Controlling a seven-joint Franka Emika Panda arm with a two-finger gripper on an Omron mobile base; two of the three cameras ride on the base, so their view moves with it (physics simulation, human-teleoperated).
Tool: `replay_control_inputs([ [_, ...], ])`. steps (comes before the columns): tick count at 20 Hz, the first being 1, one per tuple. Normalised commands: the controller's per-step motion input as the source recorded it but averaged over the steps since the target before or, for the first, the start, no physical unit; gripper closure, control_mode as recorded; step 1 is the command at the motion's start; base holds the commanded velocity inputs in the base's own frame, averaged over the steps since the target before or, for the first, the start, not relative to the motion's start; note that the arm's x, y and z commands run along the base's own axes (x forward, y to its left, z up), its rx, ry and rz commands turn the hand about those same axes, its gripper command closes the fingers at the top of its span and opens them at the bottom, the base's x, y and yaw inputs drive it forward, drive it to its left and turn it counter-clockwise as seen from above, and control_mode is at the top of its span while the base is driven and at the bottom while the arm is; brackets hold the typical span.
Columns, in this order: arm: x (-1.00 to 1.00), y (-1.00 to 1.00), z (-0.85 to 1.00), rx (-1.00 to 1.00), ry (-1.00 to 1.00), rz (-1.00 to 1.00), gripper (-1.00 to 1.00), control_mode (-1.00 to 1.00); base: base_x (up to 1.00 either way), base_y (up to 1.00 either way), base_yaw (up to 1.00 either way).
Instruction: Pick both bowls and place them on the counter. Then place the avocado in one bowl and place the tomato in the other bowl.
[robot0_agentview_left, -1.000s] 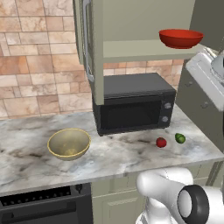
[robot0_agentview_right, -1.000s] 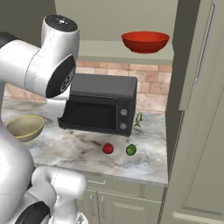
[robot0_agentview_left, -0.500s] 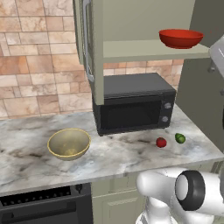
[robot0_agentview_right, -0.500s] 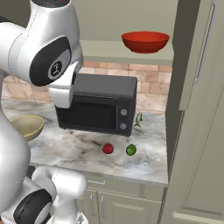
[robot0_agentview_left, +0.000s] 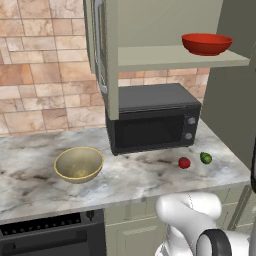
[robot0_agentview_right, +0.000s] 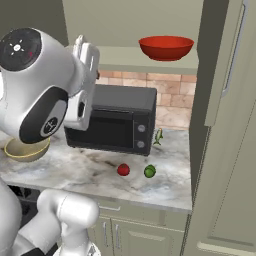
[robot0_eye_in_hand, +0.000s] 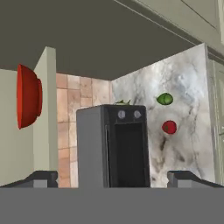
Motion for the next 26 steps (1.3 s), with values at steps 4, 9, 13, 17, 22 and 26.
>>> replay_control_inputs([
  [4, 0.38, -0.21, 0.26, -0.04, 0.0, -0.13, -1.0, -1.0, 0.0, 0.0, 0.0],
  [9, 0.42, -0.24, 0.36, 0.0, 0.04, 0.0, -1.0, -1.0, 0.0, 0.0, 0.0],
  [13, 0.27, -0.28, 0.38, 0.0, 0.07, 0.0, -1.0, -1.0, 0.0, 0.0, 0.0],
  [17, 0.26, -0.23, 0.15, 0.0, 0.01, 0.08, -1.0, -1.0, 0.0, 0.0, 0.0],
  [22, 0.23, -0.08, 0.0, 0.0, -0.05, 0.17, -1.0, -1.0, 0.0, 0.0, 0.0],
  [26, 0.32, -0.11, 0.0, 0.0, -0.09, 0.18, -1.0, -1.0, 0.0, 0.0, 0.0],
])
